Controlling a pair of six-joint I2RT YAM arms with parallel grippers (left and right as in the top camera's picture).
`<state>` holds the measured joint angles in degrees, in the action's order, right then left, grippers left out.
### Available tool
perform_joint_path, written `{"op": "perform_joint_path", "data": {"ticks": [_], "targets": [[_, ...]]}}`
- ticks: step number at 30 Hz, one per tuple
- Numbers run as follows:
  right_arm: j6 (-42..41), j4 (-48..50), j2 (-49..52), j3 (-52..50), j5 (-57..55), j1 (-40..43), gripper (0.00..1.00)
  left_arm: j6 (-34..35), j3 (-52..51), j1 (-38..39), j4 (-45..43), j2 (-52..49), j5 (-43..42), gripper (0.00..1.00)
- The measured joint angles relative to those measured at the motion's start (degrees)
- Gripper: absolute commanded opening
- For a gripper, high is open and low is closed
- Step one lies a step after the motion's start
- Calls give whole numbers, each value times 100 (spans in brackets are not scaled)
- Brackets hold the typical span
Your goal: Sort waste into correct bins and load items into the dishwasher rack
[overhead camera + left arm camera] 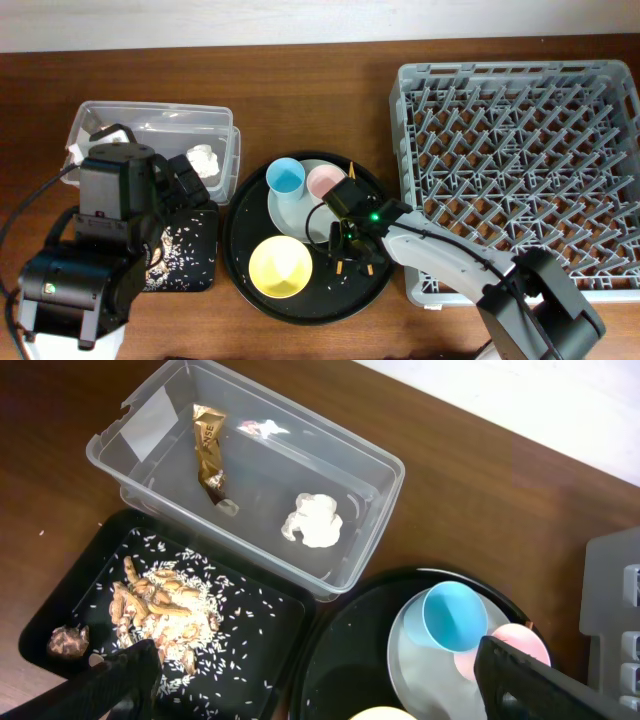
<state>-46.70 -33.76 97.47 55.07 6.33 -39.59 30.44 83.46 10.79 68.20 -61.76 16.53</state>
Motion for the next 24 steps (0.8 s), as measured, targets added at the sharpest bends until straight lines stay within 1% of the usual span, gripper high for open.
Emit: {"op": "perform_joint_path", "data": {"ticks": [6, 10, 13, 16, 17, 20, 22, 24], "targets": [[-2, 129, 0, -2, -199, -313, 25, 0, 2, 0, 0, 0, 0, 99], [-2, 129, 4, -2, -376, -317, 24, -2, 0, 0, 0, 0, 0, 99], [-4, 129, 216, -2, -426, -317, 23, 0, 0, 0, 0, 0, 0, 99], [-4, 131, 223, -9, -439, -317, 20, 0, 2, 0, 0, 0, 0, 99], [-2, 129, 223, -9, -439, -317, 16, 0, 0, 0, 0, 0, 0, 99], [-7, 131, 223, -9, -437, -317, 16, 0, 0, 0, 0, 0, 0, 99], [-2, 127, 223, -9, -437, -317, 7, -2, 0, 0, 0, 0, 0, 99], [2, 114, 223, -9, -437, -317, 7, 0, 2, 0, 2, 0, 0, 99]]}}
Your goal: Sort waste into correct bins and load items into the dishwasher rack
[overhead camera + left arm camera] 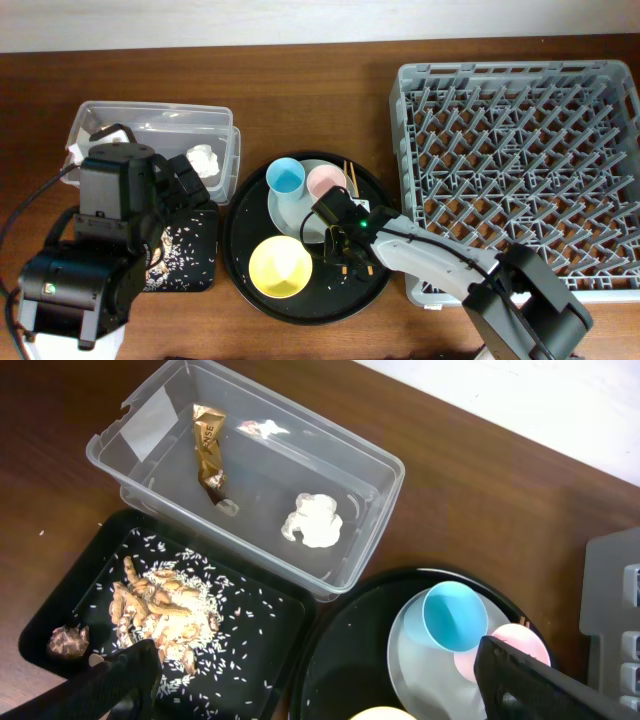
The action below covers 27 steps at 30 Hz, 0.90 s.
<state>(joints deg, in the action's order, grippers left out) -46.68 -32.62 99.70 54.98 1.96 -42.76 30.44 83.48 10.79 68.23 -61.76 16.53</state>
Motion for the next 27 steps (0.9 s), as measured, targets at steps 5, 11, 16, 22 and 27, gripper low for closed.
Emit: {"op": "perform_joint_path", "data": {"ticks": [5, 11, 16, 22, 27], "targets": [[61, -72, -245, 0, 0, 0, 4, 0, 0, 0, -2, 0, 0, 99], [704, -968, -1974, 31, -369, 326, 4, 0, -2, 0, -9, 0, 0, 99], [2391, -2006, -2719, 149, -485, 2120, 4, 0, 0, 2, -4, 0, -4, 99], [3880, -1528, -2708, 195, -448, 3298, 4, 0, 0, 0, -7, 0, 0, 99], [4264, -1071, -1792, 212, -240, 3298, 5, -2, 0, 0, 7, 0, 0, 99]]}}
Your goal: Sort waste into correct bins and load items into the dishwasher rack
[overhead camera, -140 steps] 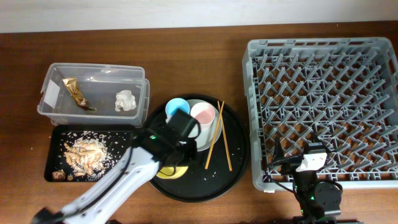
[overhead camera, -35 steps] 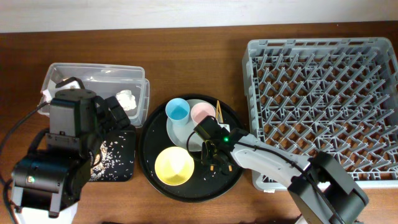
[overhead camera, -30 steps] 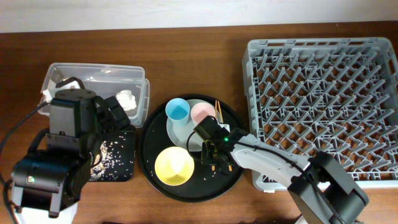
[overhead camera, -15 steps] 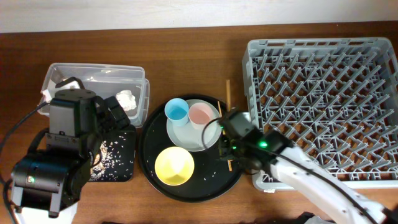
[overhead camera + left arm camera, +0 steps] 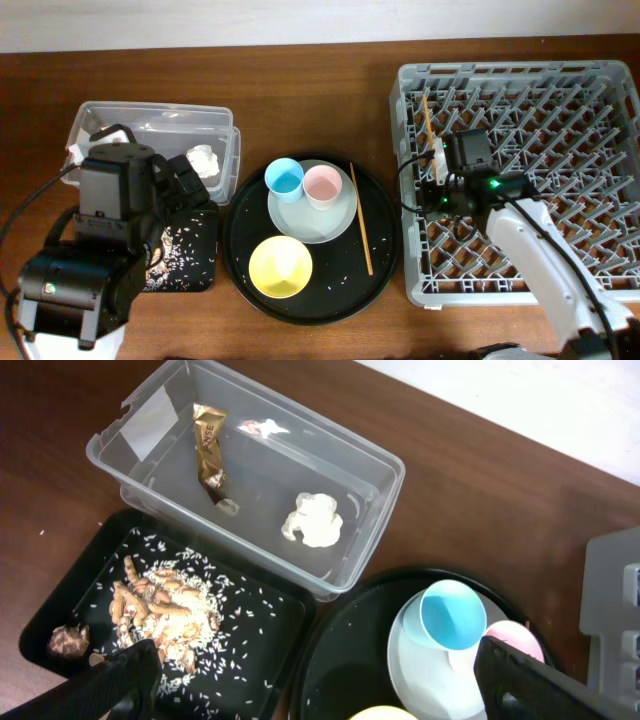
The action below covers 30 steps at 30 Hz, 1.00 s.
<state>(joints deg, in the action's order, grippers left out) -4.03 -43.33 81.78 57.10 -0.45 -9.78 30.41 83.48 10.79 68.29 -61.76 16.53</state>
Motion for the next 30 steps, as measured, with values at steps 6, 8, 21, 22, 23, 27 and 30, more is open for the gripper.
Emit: {"op": "perform_joint_path", "data": {"ticks": [6, 8, 21, 22, 23, 27, 30], "targets": [[44, 208, 592, 2, 531, 0, 22, 2, 0, 0, -9, 0, 0, 99], [44, 275, 603, 2, 557, 0, 22, 2, 0, 0, -9, 0, -2, 99], [81, -2691, 636, 2734, 2483, 7, 33, 2, 0, 0, -7, 4, 0, 99], [59, -2695, 636, 2734, 2557, 7, 31, 2, 0, 0, -4, 4, 0, 99], [74, -2693, 636, 2734, 2599, -15, 26, 2, 0, 0, -4, 4, 0, 99], [-229, -2636, 640, 2734, 2098, -640, 24, 2, 0, 0, -7, 4, -2, 99], [-643, -2487, 925, 2734, 1397, -1335, 19, 2, 0, 0, -9, 4, 0, 99]]}}
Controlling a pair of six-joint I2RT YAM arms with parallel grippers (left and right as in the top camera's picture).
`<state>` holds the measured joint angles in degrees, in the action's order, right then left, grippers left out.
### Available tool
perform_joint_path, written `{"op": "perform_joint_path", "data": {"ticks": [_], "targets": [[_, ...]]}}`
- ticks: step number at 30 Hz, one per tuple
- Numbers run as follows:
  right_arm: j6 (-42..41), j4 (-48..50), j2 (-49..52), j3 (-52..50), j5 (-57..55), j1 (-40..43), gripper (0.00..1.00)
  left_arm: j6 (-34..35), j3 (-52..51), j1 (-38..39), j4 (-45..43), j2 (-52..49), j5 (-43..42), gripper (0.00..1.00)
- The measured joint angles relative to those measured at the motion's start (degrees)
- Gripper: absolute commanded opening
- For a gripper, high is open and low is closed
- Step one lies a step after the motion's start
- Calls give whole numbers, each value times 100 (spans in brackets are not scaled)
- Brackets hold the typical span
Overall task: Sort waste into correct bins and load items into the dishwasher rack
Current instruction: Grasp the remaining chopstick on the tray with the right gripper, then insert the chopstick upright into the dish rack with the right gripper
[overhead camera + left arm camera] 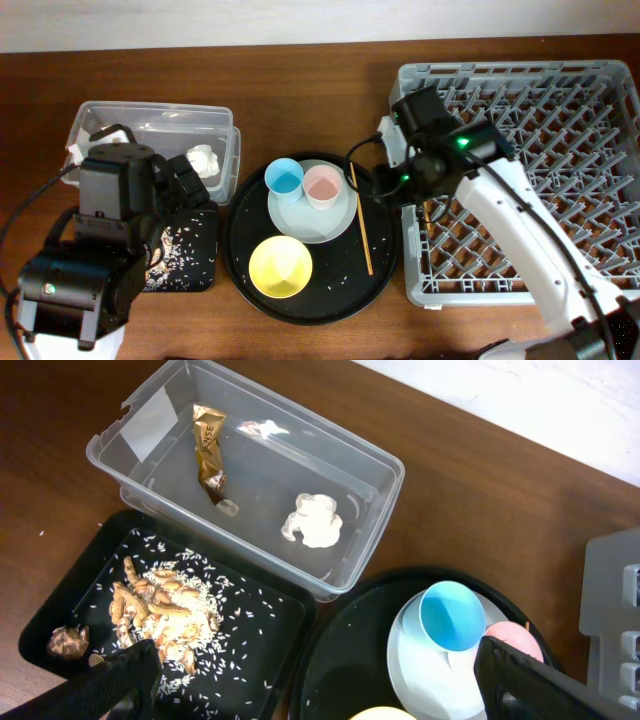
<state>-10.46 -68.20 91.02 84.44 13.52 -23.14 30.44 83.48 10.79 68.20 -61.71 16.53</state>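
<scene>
A round black tray (238, 250) holds a pale plate (300, 216) with a blue cup (285, 177) and a pink cup (323, 185), a yellow bowl (280, 266) and one wooden chopstick (360, 218). The grey dishwasher rack (600, 100) stands to the right. A second chopstick (427, 212) seems to lie among its pegs. My right gripper (386, 186) hangs at the rack's left edge beside the tray, open and holding nothing. My left gripper (320, 682) is open above the two bins.
A clear plastic bin (372, 510) holds a gold wrapper (208, 448) and a white crumpled tissue (313, 520). In front of it a black square tray (262, 622) carries rice and food scraps (160, 605). Brown table lies all around.
My right gripper was over the rack's left part with a chopstick in it. Now it is at the rack's left edge next to the round tray, without the chopstick. The left arm has not moved.
My right gripper was low over the round tray's right side, among the chopsticks, at the two oldest moments. Then it held one chopstick over the rack while the other lay on the tray. Now a chopstick seems to lie in the rack and the gripper is beside the tray.
</scene>
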Motion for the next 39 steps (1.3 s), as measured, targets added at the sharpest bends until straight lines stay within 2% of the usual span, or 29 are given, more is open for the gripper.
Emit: {"op": "perform_joint_path", "data": {"ticks": [6, 11, 14, 24, 28, 29, 30, 35, 39], "targets": [[-157, 136, 1316, -2, -293, -254, 20, 0, 0, 0, -2, 0, -2, 99], [-160, 352, 1880, -2, -317, -254, 20, -2, 0, 0, -2, 0, 0, 99], [-164, 549, 1910, -52, -317, -330, 21, 0, 0, 0, -2, 0, 0, 99], [-181, 2124, 1963, -1362, -317, -409, 21, 0, 0, 0, -4, 0, 0, 99], [-175, 2203, 1963, -1440, -317, -407, 21, 0, 0, 0, -2, 0, 0, 99], [-179, 2223, 1961, -1460, -317, -407, 18, 0, 0, 0, -2, 0, 0, 99], [-179, 2267, 1950, -1488, -317, -407, 4, 0, 0, 0, -2, 0, 0, 99], [-221, 2291, 1912, -1543, -358, -404, 4, -2, 0, 0, -2, 0, 0, 99], [-243, 1641, 1915, -1196, -350, -407, 4, 0, 0, 0, 0, 0, 0, 99]]}}
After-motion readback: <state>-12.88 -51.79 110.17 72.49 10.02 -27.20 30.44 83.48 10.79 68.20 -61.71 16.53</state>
